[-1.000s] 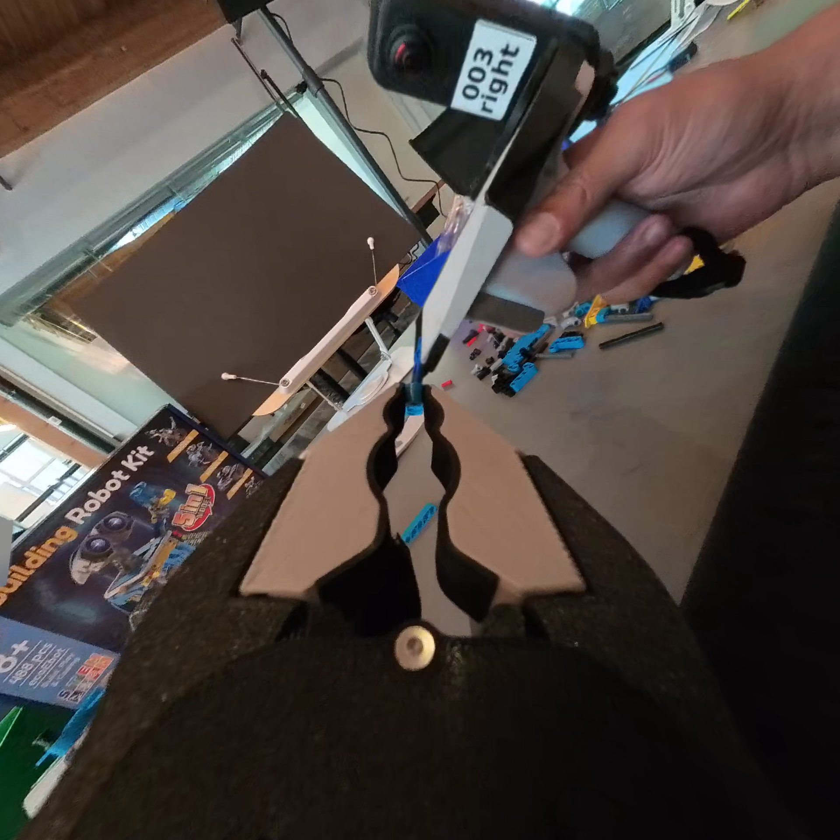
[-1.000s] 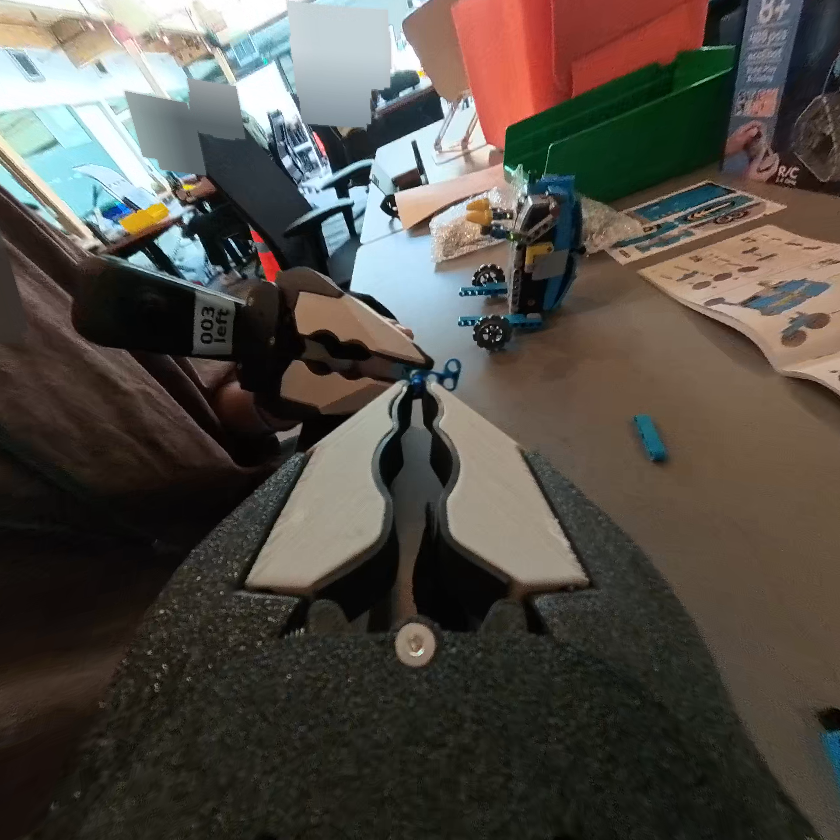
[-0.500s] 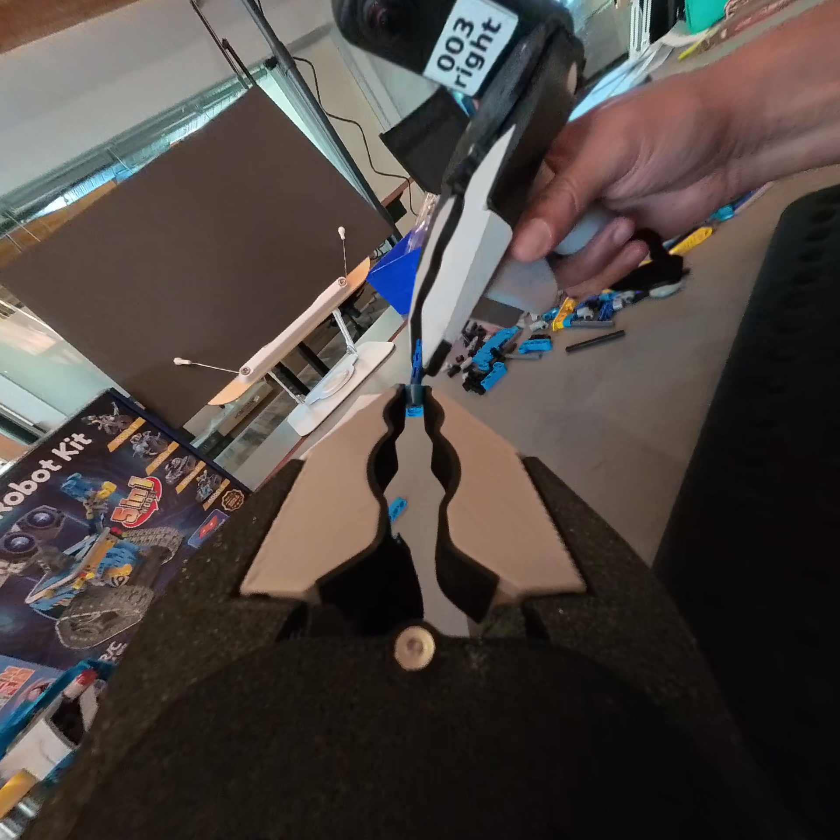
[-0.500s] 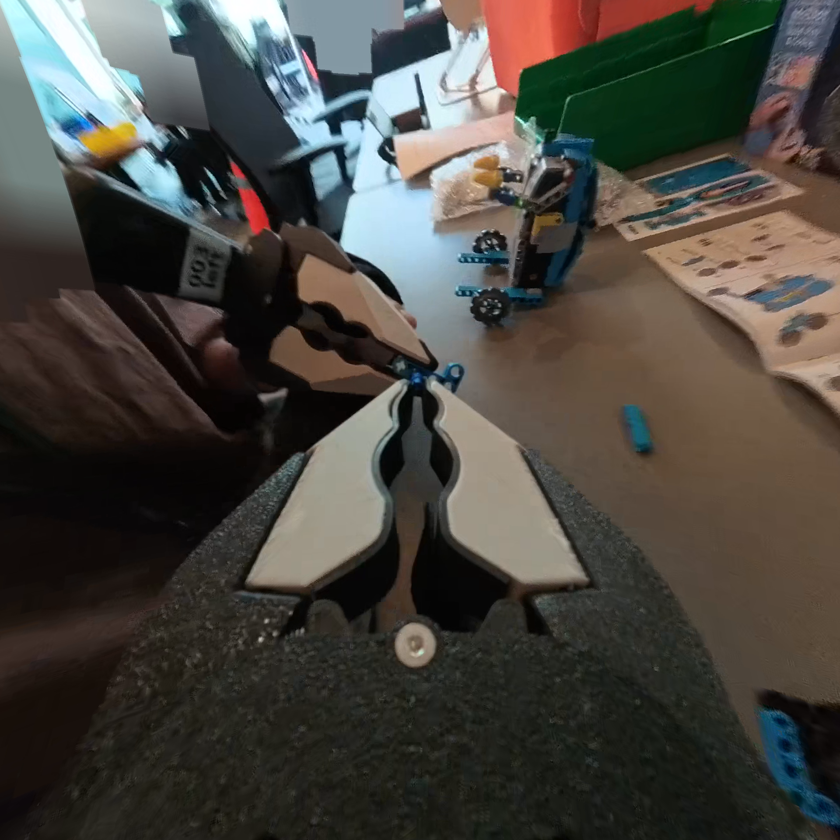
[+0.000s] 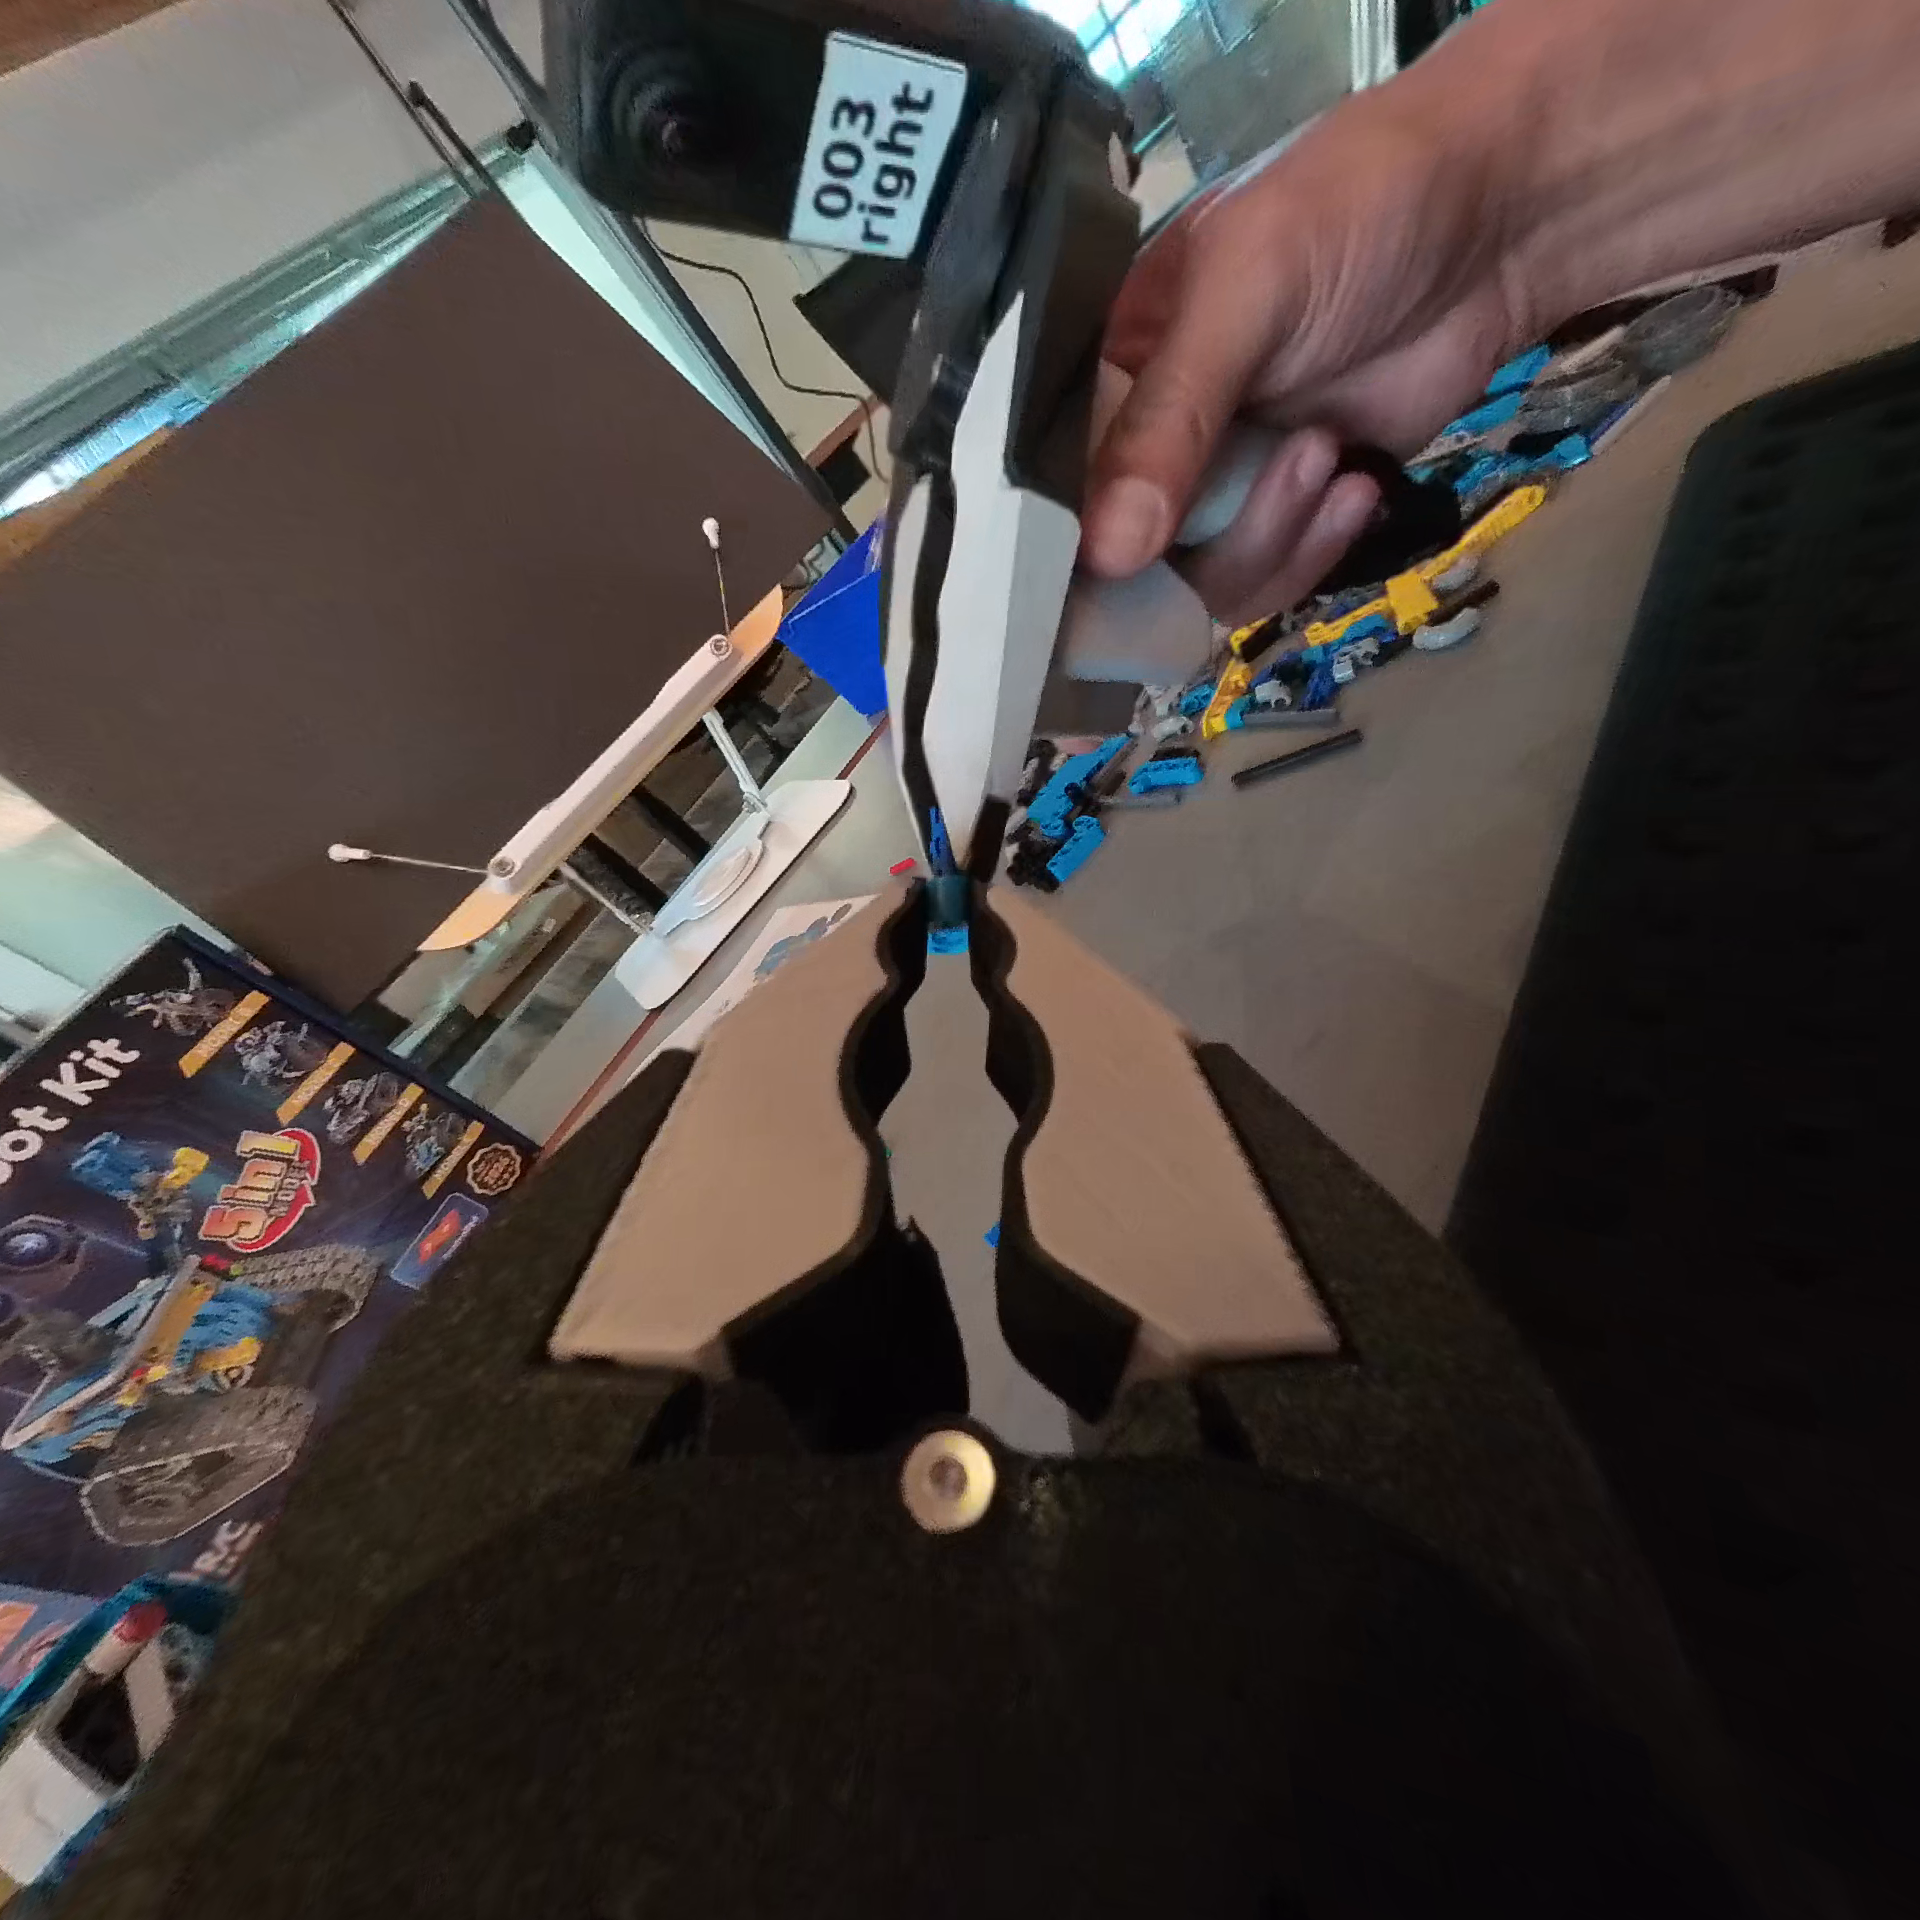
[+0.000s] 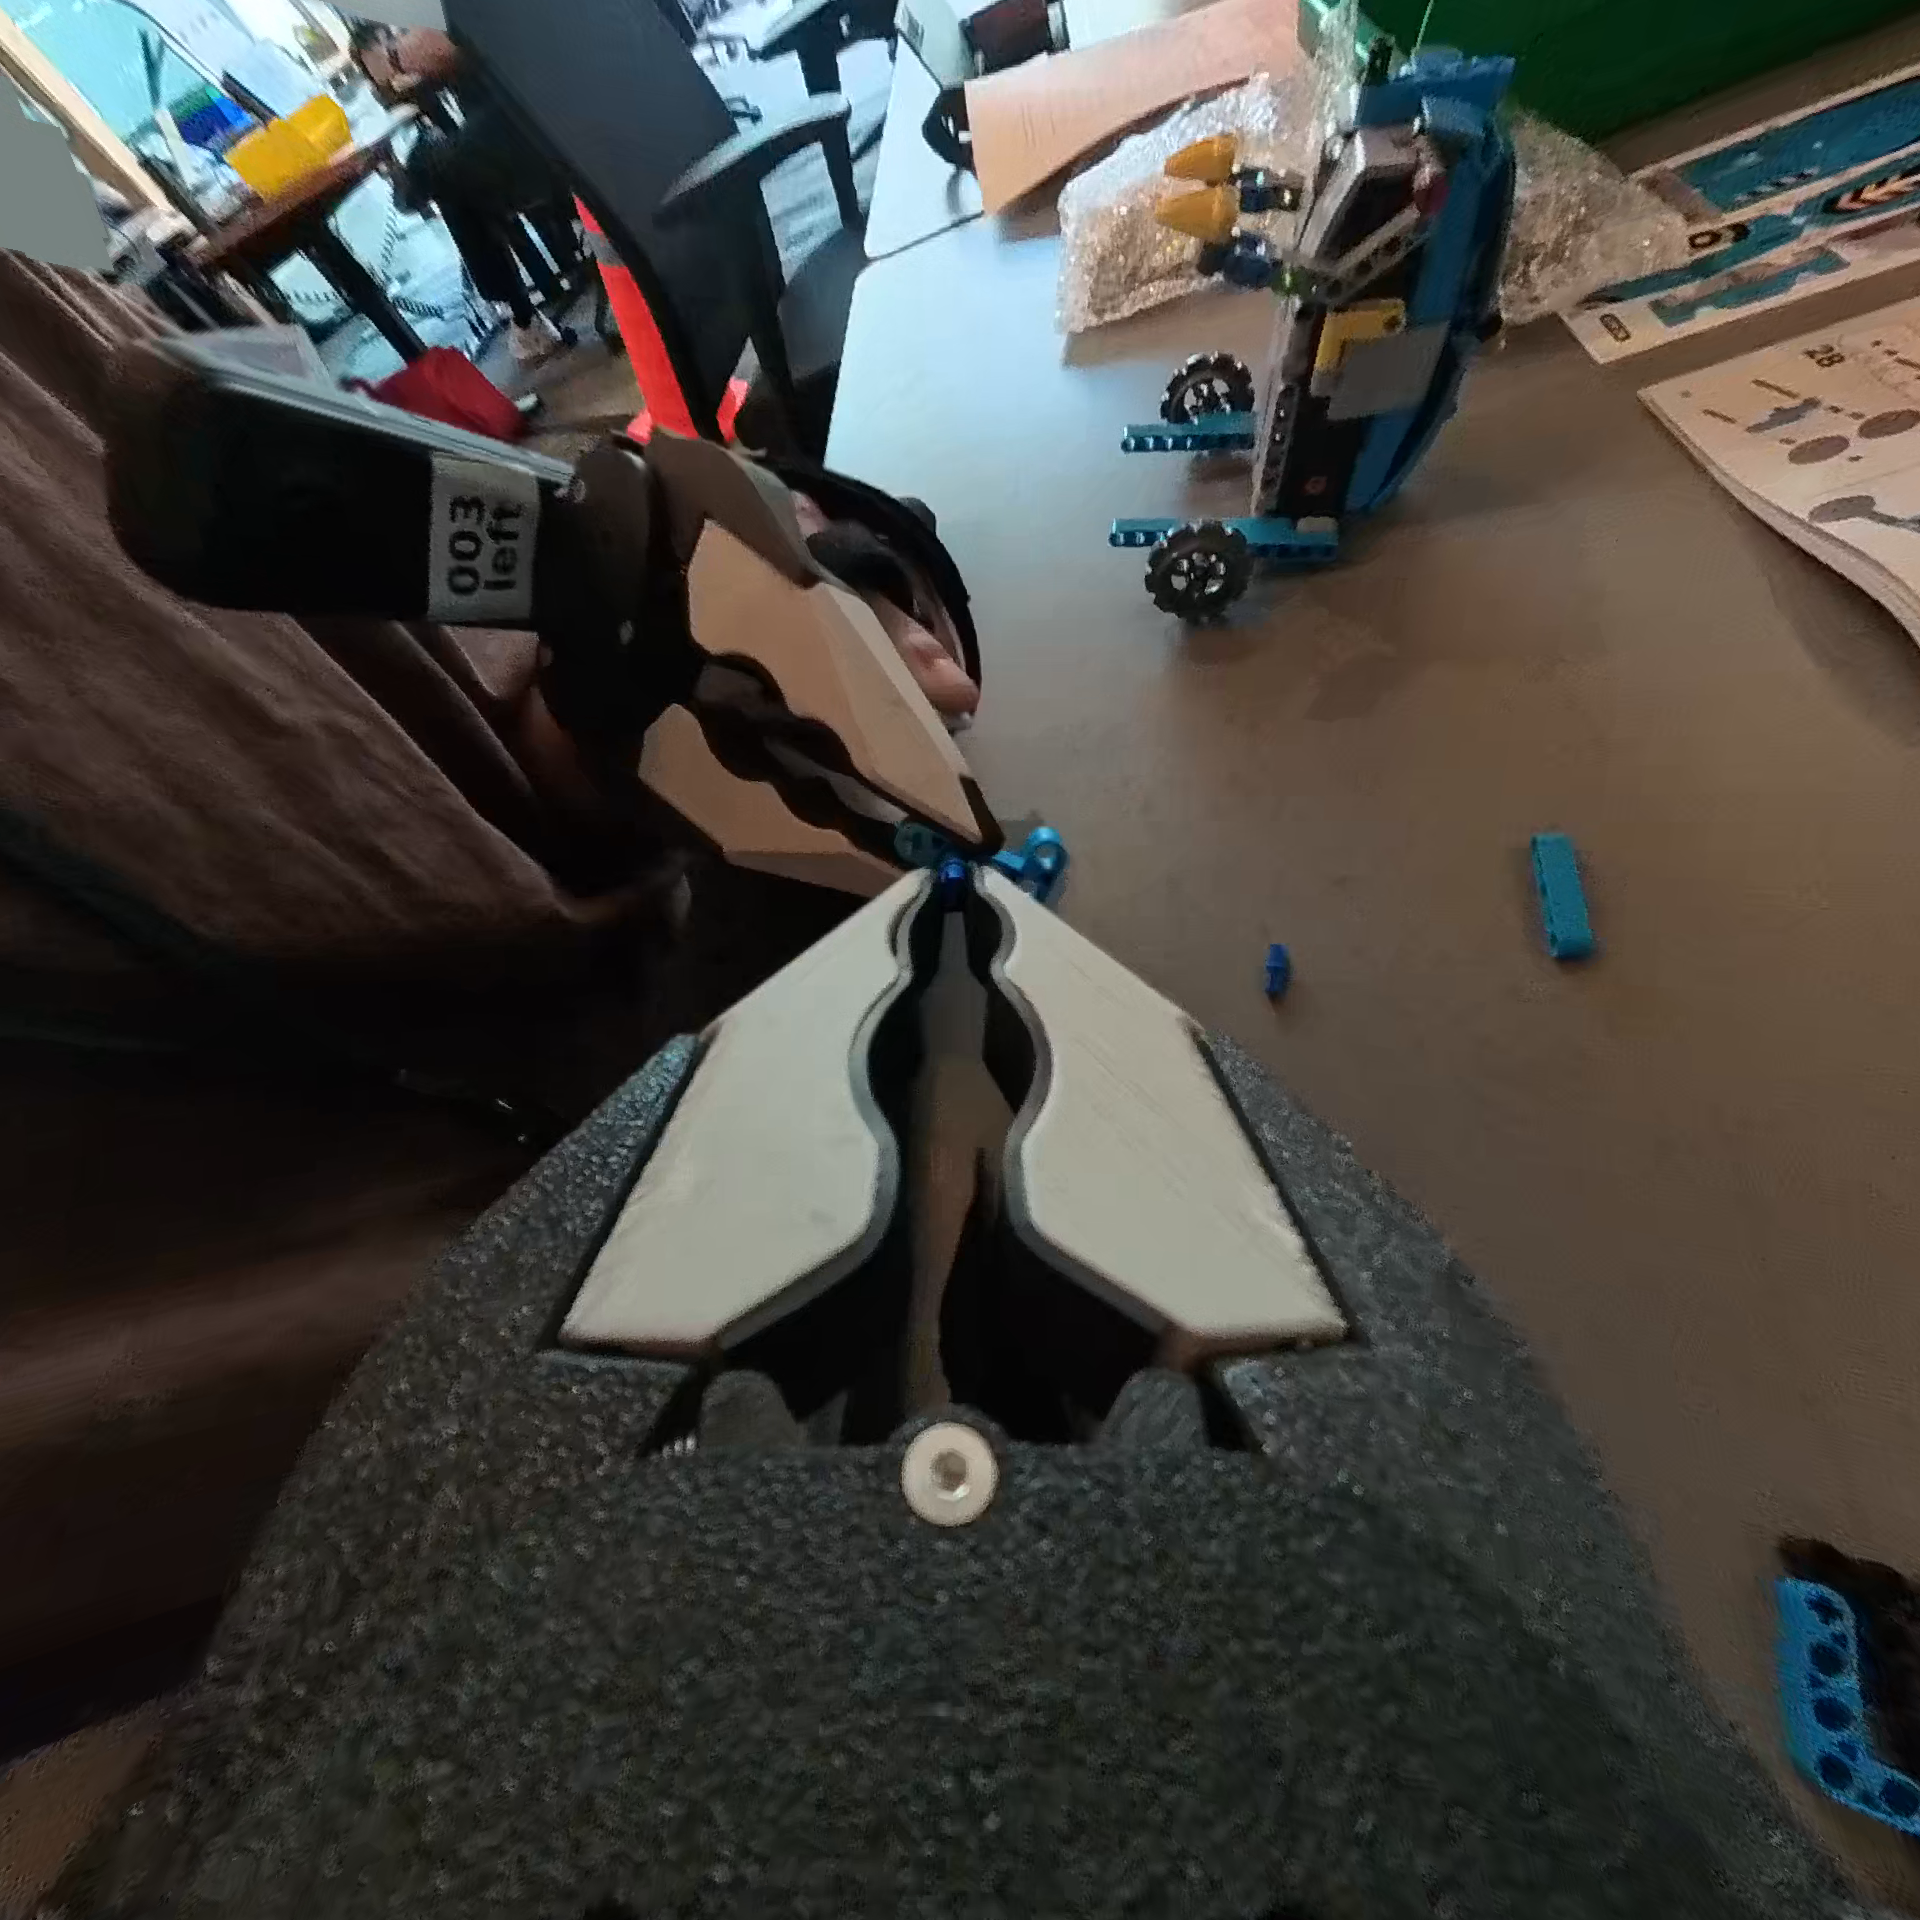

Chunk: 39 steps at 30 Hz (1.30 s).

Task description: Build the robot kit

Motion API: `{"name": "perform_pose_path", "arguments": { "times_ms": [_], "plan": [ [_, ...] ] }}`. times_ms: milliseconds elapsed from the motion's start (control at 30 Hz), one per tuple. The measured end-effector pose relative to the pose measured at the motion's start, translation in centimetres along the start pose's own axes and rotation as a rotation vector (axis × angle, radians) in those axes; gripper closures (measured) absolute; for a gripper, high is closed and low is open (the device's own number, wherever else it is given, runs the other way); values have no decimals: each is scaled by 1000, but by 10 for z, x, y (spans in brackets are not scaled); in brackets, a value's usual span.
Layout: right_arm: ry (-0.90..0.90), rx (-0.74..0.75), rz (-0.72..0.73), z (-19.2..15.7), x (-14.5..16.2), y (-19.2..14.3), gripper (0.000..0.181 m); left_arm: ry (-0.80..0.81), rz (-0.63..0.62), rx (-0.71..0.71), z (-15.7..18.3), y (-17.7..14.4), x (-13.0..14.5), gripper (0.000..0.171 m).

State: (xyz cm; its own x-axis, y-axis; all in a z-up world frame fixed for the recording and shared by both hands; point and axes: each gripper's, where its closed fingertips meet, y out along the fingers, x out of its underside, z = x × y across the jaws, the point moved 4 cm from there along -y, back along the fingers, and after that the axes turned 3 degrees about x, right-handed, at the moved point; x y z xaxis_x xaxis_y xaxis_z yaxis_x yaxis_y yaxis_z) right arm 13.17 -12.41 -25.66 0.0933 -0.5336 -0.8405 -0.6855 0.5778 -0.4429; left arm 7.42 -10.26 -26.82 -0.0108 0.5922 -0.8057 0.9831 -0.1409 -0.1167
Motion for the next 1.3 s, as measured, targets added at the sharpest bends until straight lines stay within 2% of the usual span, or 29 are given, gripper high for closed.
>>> {"name": "perform_pose_path", "arguments": {
  "times_ms": [100, 167, 233, 333, 400, 467, 633, 767, 867, 933, 1000, 1300],
  "plan": [
    [-5, 23, 16, 3, -3, -2, 175, -46, 8, -5, -4, 2, 0, 166],
    [-57, 134, 47, 11, -8, -5, 144, -118, 31, -17, -11, 1, -1, 166],
    [-149, 215, 119, 12, -13, -10, 141, -298, 78, 1, -23, -2, 0, 165],
    [-366, 421, 219, 9, -18, -7, 131, -568, 196, 43, -40, -10, -1, 165],
    [-487, 524, 245, 0, -23, 2, 130, -753, 244, 118, -44, -10, 2, 165],
    [-598, 578, 245, -9, -27, 13, 133, -868, 302, 173, -47, -12, 2, 165],
    [-784, 679, 157, -12, -32, 23, 139, -960, 326, 272, -42, -15, 4, 165],
    [-858, 692, 112, -13, -31, 23, 153, -1023, 332, 373, -36, -14, 4, 165],
    [-799, 646, 53, -10, -27, 25, 155, -1113, 328, 424, -36, -13, 9, 162],
    [-787, 651, 61, -9, -30, 23, 156, -1139, 343, 419, -40, -14, 11, 156],
    [-808, 666, 61, -10, -32, 23, 157, -1159, 358, 447, -40, -16, 11, 163],
    [-758, 679, 98, -8, -25, 26, 155, -1165, 334, 451, -40, -17, 15, 166]
  ]
}}
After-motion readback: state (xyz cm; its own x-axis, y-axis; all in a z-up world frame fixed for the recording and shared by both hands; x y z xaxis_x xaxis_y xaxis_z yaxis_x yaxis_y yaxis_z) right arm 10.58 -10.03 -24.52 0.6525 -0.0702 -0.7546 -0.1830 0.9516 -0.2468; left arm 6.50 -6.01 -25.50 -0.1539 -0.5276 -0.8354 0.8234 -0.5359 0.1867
